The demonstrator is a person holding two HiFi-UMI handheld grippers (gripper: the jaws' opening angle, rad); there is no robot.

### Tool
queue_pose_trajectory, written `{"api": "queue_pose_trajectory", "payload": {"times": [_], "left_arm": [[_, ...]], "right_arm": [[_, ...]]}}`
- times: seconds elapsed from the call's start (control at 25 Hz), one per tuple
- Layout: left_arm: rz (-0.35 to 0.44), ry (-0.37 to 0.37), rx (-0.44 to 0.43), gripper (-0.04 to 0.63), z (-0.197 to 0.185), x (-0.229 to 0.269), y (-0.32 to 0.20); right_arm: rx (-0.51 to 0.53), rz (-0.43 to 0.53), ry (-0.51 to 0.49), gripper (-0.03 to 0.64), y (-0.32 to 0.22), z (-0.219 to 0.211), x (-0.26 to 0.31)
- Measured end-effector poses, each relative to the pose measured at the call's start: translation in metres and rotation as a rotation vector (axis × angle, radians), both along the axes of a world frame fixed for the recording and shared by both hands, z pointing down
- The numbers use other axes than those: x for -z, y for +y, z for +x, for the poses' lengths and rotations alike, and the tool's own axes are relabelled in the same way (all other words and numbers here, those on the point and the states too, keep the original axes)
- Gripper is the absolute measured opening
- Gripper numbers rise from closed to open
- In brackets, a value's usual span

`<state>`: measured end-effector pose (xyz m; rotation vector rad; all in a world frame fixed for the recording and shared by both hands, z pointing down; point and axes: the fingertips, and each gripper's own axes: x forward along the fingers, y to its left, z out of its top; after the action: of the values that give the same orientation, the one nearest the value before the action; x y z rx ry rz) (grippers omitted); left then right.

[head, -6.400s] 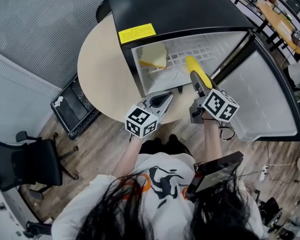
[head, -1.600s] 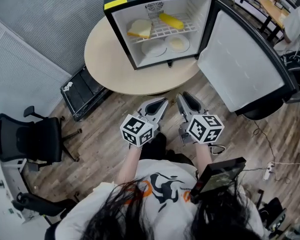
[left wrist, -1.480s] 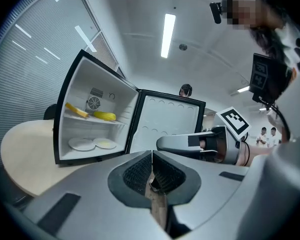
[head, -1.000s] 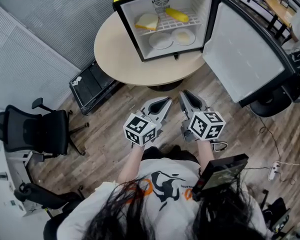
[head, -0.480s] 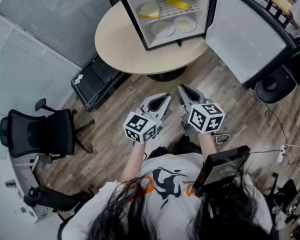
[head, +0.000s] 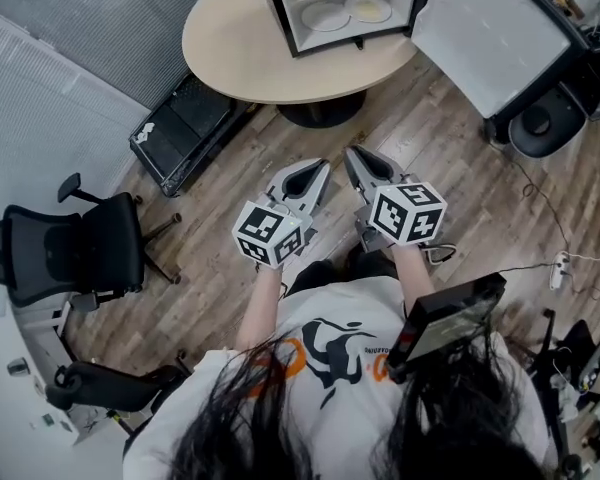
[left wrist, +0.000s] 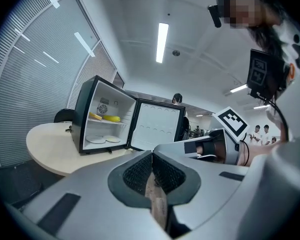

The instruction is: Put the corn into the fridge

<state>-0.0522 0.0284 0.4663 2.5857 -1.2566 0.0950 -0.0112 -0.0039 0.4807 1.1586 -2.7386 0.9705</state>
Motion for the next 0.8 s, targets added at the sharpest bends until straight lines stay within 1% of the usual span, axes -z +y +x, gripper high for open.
{"api": "queue_pose_trajectory", "payload": {"times": [0.4, 0.64, 0.8], "left_arm": [[0.026, 0.009, -0.009, 0.012, -0.013, 0.004, 0.030], [0.036, 0.016, -0.012, 0.012, -0.020, 0.006, 0.037], [0.047, 0.018, -0.018, 0.012, -0.017, 0.010, 0.038]], "right_arm": [[0.011, -0.003, 0.003, 0.044, 0.032, -0.016, -0.002], [0.023, -0.007, 0.023, 0.043, 0.044, -0.025, -0.005], [0.027, -0.004, 0.035, 0.043, 0.048, -0.024, -0.006]]}}
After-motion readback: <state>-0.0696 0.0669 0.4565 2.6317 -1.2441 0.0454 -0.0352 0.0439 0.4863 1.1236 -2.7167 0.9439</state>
